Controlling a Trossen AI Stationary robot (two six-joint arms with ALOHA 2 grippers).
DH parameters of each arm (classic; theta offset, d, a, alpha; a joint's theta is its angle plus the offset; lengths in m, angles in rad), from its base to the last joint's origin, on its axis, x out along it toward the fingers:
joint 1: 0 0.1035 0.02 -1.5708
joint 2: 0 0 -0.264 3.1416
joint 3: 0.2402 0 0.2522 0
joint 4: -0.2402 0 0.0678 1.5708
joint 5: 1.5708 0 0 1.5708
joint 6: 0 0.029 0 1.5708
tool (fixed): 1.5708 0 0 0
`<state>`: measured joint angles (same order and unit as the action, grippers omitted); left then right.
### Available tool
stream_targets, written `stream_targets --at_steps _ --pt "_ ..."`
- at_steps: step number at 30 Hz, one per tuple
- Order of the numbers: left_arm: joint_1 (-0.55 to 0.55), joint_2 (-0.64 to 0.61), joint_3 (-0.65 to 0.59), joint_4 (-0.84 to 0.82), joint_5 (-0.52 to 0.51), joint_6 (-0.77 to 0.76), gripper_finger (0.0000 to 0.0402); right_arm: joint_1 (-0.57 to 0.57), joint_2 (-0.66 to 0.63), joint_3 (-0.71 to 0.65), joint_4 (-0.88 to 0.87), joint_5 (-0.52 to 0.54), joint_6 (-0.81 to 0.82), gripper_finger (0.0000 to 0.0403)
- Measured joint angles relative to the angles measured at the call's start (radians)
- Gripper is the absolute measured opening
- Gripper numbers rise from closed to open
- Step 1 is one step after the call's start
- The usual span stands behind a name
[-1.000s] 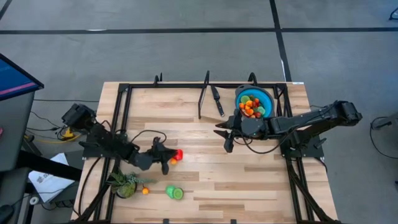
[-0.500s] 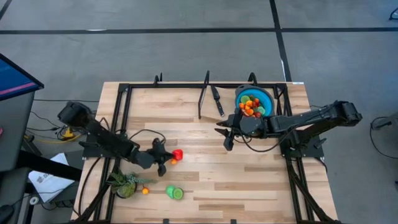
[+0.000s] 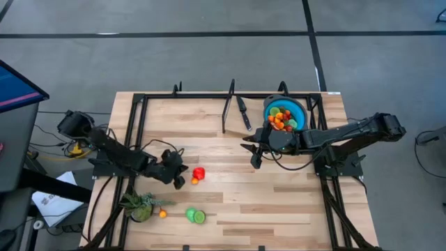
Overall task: Pick & Place Fruit
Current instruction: Put the half red apple into the blue colander
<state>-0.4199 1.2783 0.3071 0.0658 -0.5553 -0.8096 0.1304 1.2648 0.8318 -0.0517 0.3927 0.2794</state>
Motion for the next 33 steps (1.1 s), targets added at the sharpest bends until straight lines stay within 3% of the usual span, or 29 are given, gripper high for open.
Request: stream_targets --at_steps 4,9,14,20,30,33 --pt "0.046 0.121 0.056 0.001 0.106 0.019 0.0001 0.0 0.0 0.0 0.0 0.0 -0.026 0.0112" --pt "0.089 0.233 0.16 -0.003 0.128 0.099 0.0001 0.0 0.0 0.0 -0.001 0.0 -0.044 0.0112" --pt "0.119 0.271 0.242 0.028 0.143 0.156 0.0001 0.0 0.0 0.0 -0.001 0.0 -0.051 0.0112" --pt "0.13 0.308 0.252 0.158 0.16 0.18 0.0001 0.006 0.0 0.0 -0.004 0.0 -0.051 0.0112" --pt "0.124 0.212 0.25 0.131 0.135 0.237 0.0001 0.035 0.0 0.0 -0.056 -0.001 -0.051 0.0112" --pt "0.125 0.174 0.25 0.133 0.273 0.269 0.0001 0.036 0.0 0.0 -0.063 -0.001 -0.052 0.0112"
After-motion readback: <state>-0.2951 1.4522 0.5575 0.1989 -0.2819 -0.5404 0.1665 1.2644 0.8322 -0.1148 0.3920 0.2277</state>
